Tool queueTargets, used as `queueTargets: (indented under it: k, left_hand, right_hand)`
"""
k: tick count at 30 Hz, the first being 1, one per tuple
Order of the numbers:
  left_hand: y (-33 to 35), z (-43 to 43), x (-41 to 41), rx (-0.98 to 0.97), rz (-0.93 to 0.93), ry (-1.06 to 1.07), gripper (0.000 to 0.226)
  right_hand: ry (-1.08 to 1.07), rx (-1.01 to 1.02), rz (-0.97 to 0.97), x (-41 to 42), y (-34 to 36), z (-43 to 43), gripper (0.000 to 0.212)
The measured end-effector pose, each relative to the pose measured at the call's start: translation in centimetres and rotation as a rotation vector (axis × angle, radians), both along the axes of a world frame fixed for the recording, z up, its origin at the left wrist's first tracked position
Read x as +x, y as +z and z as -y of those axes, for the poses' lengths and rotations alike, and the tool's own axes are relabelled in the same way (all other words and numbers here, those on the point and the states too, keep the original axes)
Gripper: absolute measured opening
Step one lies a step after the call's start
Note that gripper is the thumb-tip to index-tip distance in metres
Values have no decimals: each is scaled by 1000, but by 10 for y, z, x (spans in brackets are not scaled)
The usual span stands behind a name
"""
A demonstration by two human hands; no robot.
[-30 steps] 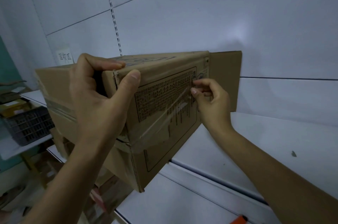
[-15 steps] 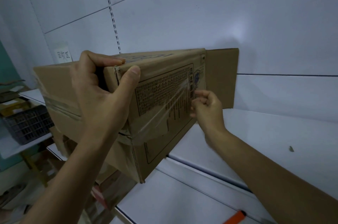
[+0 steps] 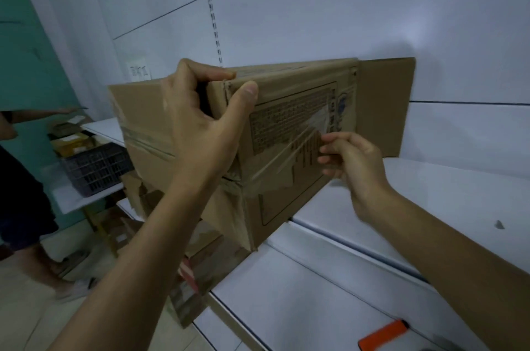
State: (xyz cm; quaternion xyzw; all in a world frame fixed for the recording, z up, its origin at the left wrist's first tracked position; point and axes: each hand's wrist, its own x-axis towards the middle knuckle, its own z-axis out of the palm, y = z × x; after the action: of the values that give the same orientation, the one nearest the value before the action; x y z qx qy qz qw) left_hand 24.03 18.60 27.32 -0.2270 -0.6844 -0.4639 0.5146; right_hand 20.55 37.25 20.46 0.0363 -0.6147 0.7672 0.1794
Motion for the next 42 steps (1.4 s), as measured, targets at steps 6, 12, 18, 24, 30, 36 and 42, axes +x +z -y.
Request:
queueTargets:
  k: [6,12,18,24,30,36,42]
  left_hand:
    - [-2,-2,0,8,-1,4,17]
    - [-3,-3,-1,10,-33,25,16]
    - [-3,-2,-3,-6,-41,16,16]
    - [-4,-3,-6,9,-74,32,16]
    - [-6,-1,-7,15,-75,13,17]
    - [-5,-3,-6,22,-84,20,17]
    - [-5,-4,-3,29,-76,24,17]
  right_hand:
    - [-399,601,-474,9,-10,14,30]
    - [-570,1073,-1186,11,-21,28,31]
    - [-499,1071,-1158,18,-13,29,21]
    - [-499,1187,-1167,19,1,32,7]
    - [-480,1086,-1141,20,-9,23,15]
    - [-706,1183,-1294,17,7,16,5]
    - [-830,1503,-1361,16,18,15,6]
